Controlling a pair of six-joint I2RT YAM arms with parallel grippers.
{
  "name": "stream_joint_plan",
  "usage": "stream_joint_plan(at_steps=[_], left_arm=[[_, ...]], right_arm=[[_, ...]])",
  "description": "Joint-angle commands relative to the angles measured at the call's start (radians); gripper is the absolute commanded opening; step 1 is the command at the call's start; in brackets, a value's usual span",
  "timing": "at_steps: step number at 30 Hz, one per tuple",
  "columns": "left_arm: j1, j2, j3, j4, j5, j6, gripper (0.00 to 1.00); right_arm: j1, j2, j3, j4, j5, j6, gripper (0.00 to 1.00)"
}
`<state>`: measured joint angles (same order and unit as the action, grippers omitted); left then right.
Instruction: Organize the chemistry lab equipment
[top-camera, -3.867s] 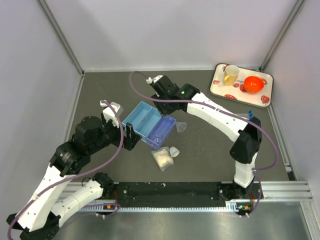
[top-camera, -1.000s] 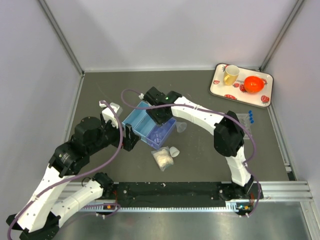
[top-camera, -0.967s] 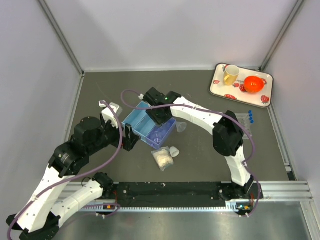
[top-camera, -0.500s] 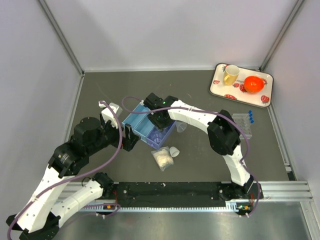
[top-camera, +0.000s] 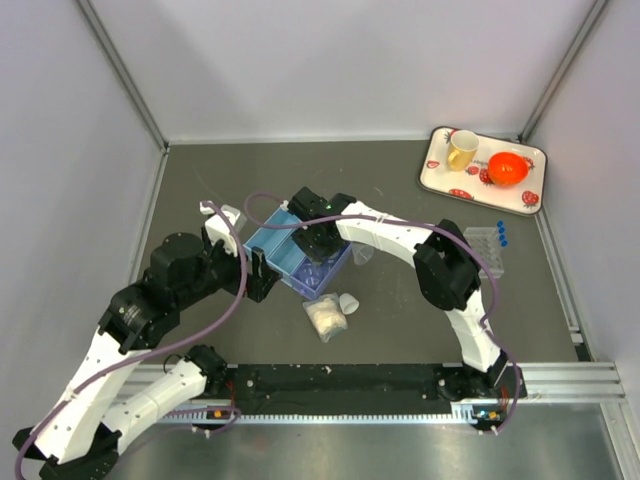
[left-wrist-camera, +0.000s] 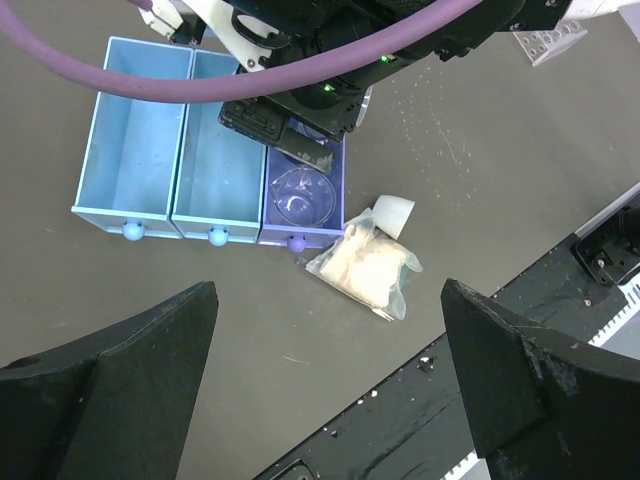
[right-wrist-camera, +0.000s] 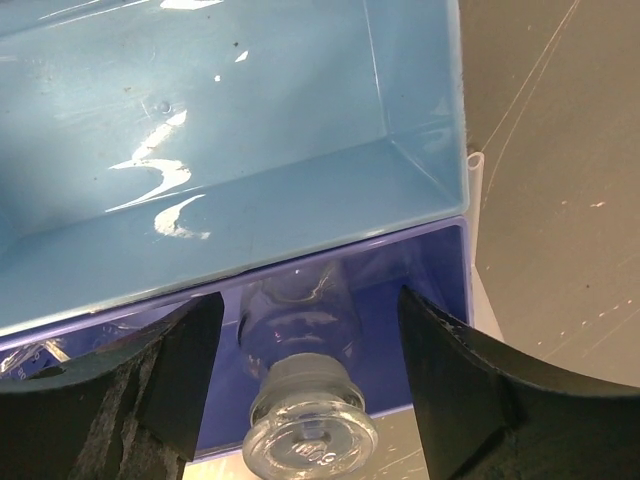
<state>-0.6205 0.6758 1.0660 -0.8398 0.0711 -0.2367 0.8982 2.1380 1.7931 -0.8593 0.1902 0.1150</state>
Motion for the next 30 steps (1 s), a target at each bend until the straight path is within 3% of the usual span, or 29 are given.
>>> stream_joint_plan(at_steps=[1,11,16,22,30], left_arm=[[0.002,0.013,0.023,0.031,0.006,0.010,0.99],[0.004,0.021,0.023,0.036,0.015,0.005,0.99],[0.002,0.022,0.023,0.038,0.018,-0.001,0.99],[0.002,0.021,0.020,0.039,0.021,-0.001,0.99],[0.004,0.019,0.018,0.042,0.021,-0.003,0.99]], right_arm=[[0.004,-0.015,0.009,0.020,0.014,0.000,0.71],[0.004,-0.119,0.103,-0.061,0.145,-0.014,0.71],[0.004,-0.248,0.092,-0.075,0.187,-0.014,0.71],[0.004,-0.442,-0.044,-0.067,0.232,0.040,0.72],[0.008,-0.694,-0.423,0.005,0.217,0.140,0.72]])
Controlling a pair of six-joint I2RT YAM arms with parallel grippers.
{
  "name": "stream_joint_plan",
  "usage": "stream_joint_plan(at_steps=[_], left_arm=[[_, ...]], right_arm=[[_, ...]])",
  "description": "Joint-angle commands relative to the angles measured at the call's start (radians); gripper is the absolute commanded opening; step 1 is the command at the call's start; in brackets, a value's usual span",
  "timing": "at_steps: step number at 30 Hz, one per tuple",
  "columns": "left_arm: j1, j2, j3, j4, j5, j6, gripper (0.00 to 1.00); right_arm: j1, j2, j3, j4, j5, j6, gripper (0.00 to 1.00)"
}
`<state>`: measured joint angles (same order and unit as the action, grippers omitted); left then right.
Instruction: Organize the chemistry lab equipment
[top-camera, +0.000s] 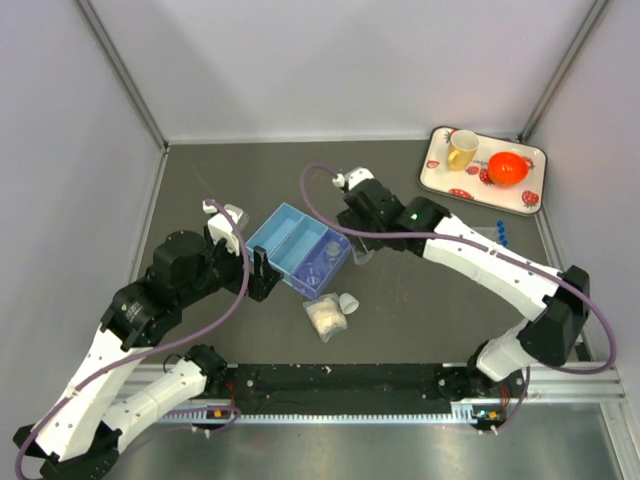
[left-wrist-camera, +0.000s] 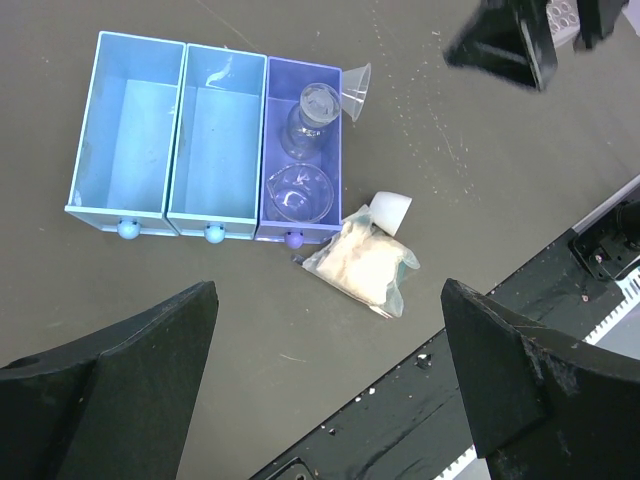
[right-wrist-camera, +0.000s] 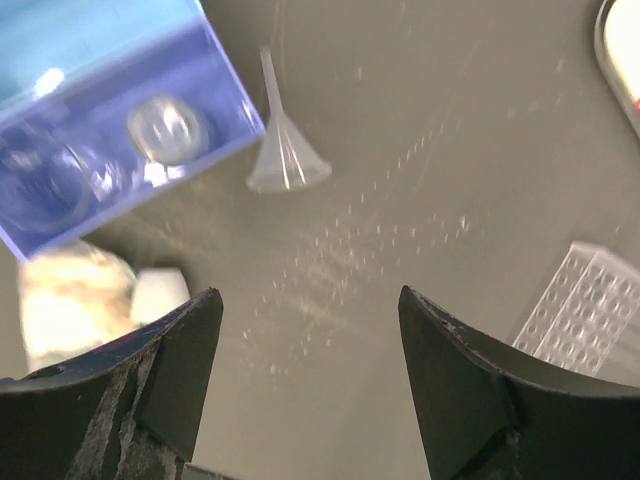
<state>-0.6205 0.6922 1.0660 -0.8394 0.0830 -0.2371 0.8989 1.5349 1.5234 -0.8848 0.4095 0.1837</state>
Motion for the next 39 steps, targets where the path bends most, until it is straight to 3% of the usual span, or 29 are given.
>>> stream_joint_plan(at_steps=[1,9,14,18,28,39], left_arm=[[0.002,0.003,0.018,0.042,0.008,-0.001,0.99],[0.002,-0.006,0.014,0.049,0.026,-0.011,0.99],[0.002,-0.017,-0.004,0.063,0.054,-0.027,0.99],[0.004,-0.025,-0.008,0.066,0.067,-0.034,0.99],[0.002,-0.029,-0.015,0.080,0.101,-0.033,0.99],[0.002,-0.011,-0.012,0.086,0.103,-0.024,0.99]], right_arm=[[0.011,-0.117,-0.190,0.041,-0.029,0.077,0.72],[0.055,-0.390,-0.546,0.291,-0.329,0.135,0.72],[0.067,-0.437,-0.712,0.429,-0.503,0.167,0.71],[0.092,-0.406,-0.772,0.492,-0.473,0.189,0.70],[0.126,-0.341,-0.891,0.716,-0.172,0.217,0.69],[0.127,-0.280,-0.983,0.918,-0.170,0.241,0.69]])
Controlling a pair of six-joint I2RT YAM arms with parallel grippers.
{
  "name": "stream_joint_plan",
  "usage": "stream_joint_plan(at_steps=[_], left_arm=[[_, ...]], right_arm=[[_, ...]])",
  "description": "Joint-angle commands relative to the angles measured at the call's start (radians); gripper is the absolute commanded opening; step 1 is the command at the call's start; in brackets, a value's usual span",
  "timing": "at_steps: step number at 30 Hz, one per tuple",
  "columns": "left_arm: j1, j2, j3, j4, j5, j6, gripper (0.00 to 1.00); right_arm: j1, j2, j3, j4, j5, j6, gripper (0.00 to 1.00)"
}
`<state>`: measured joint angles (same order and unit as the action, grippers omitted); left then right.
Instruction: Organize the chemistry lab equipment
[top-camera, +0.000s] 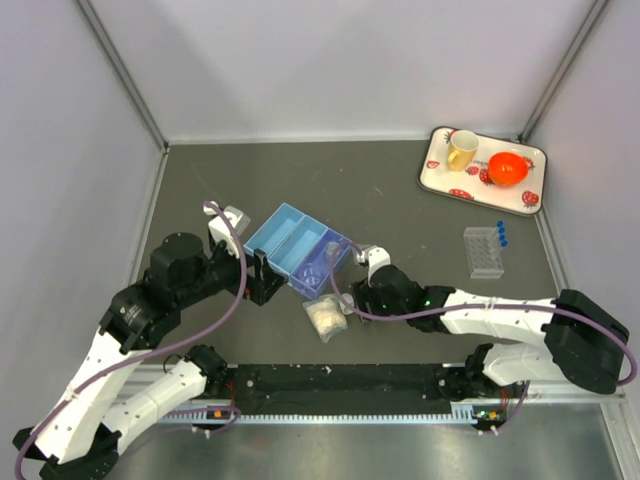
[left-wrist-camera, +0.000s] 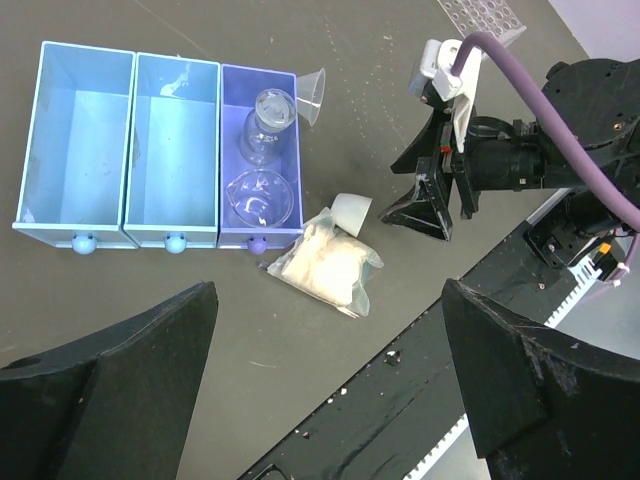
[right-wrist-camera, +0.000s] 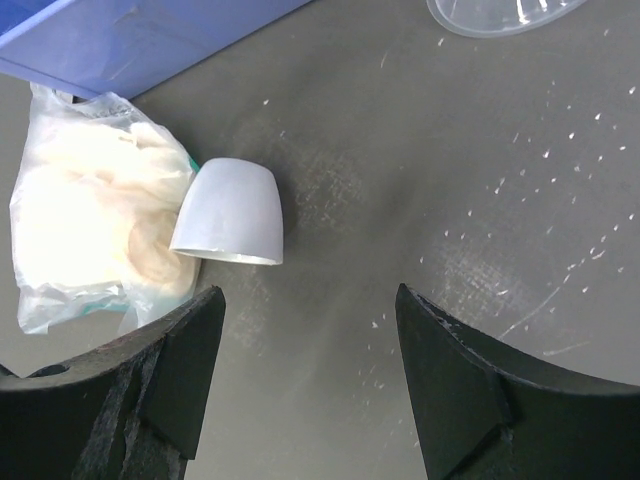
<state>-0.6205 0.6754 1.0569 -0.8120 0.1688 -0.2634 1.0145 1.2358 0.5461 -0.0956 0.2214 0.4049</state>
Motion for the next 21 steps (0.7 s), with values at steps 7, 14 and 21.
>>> stream_joint_plan(at_steps=[7,14,21], left_arm=[[0.002,0.015,-0.012,0.073,0.021,0.003,0.99],[0.002,0.013,-0.017,0.076,0.020,0.004,0.99],[0.002,0.007,-0.018,0.073,0.011,0.015,0.99]], right_arm=[[0.010,0.080,-0.009,0.203,0.009,0.023,0.69],[0.010,0.168,0.032,0.224,0.013,0.018,0.69],[0.010,0.205,0.055,0.250,0.024,0.020,0.61]])
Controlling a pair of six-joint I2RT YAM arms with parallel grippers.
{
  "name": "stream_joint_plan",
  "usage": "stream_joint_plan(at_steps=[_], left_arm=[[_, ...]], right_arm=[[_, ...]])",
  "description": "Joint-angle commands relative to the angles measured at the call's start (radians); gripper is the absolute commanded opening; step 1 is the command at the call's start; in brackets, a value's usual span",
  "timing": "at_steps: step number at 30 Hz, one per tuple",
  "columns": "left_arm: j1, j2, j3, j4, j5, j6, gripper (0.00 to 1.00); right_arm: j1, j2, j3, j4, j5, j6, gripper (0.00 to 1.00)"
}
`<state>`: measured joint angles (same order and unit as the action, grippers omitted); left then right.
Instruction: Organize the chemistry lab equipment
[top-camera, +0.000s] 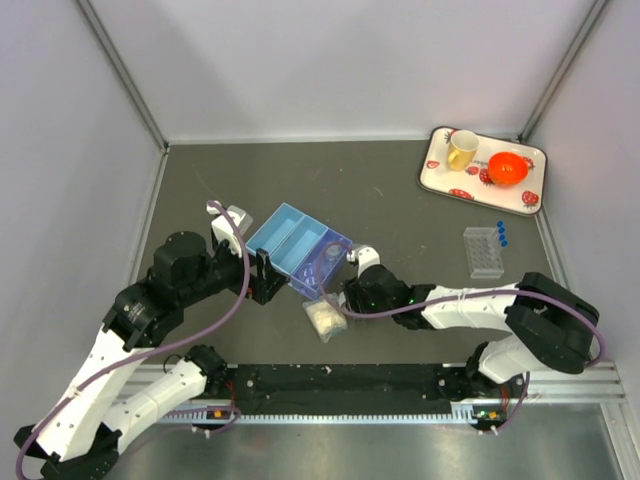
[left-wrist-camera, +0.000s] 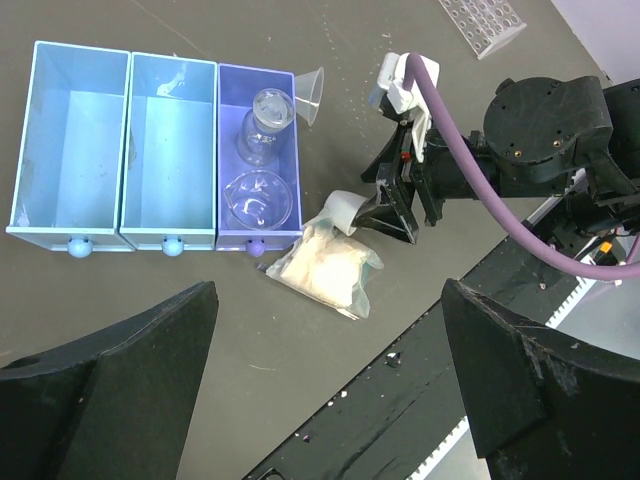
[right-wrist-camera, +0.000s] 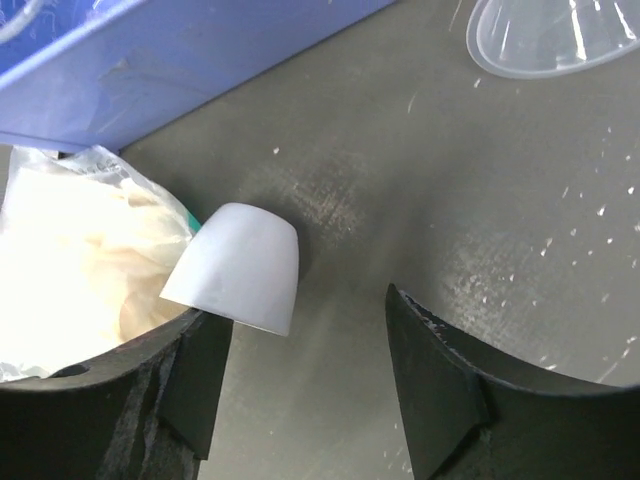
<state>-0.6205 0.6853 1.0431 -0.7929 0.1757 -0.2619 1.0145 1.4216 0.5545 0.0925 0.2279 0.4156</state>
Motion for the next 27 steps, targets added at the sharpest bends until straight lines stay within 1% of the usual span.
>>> stream_joint_plan(at_steps=[1,2,4,5,7,8,10,11,17,20,23,27], left_arm=[[0.002,-0.003,-0.005,0.055,0.005,0.015,0.99],[0.002,-0.003,-0.005,0.055,0.005,0.015,0.99],[0.002,-0.001,-0.006,0.054,0.005,0.016,0.99],[0.002,0.000,-0.006,0.055,0.004,0.016,0.99],[0.002,0.003,-0.008,0.055,0.004,0.018,0.99],[0.002,0.003,-0.008,0.055,0.004,0.018,0.99],[0.002,0.007,-0.009,0.055,0.005,0.018,0.99],[0.002,0.008,-0.011,0.055,0.004,0.019,0.99],[0.002,0.013,-0.014,0.060,0.005,0.020,0.99],[0.002,0.016,-0.014,0.060,0.005,0.021,0.99],[0.002,0.019,-0.012,0.060,0.007,0.021,0.99],[0.002,0.020,-0.008,0.060,0.008,0.023,0.99]], right_arm=[[0.012,0.020,0.047,0.064,0.018,0.008,0.60],[0.010,0.022,0.048,0.067,0.021,0.008,0.59],[0.010,0.023,0.048,0.075,0.027,0.009,0.53],[0.012,0.025,0.048,0.076,0.030,0.008,0.47],[0.010,0.026,0.050,0.081,0.040,0.008,0.42],[0.012,0.028,0.053,0.081,0.044,0.009,0.37],[0.012,0.028,0.056,0.084,0.053,0.011,0.33],[0.012,0.028,0.058,0.082,0.057,0.011,0.28],[0.015,0.034,0.081,0.075,0.083,0.003,0.14],[0.024,0.033,0.099,0.064,0.100,-0.014,0.11],[0.029,0.033,0.110,0.059,0.099,-0.024,0.12],[0.029,0.040,0.117,0.069,0.074,-0.032,0.19]])
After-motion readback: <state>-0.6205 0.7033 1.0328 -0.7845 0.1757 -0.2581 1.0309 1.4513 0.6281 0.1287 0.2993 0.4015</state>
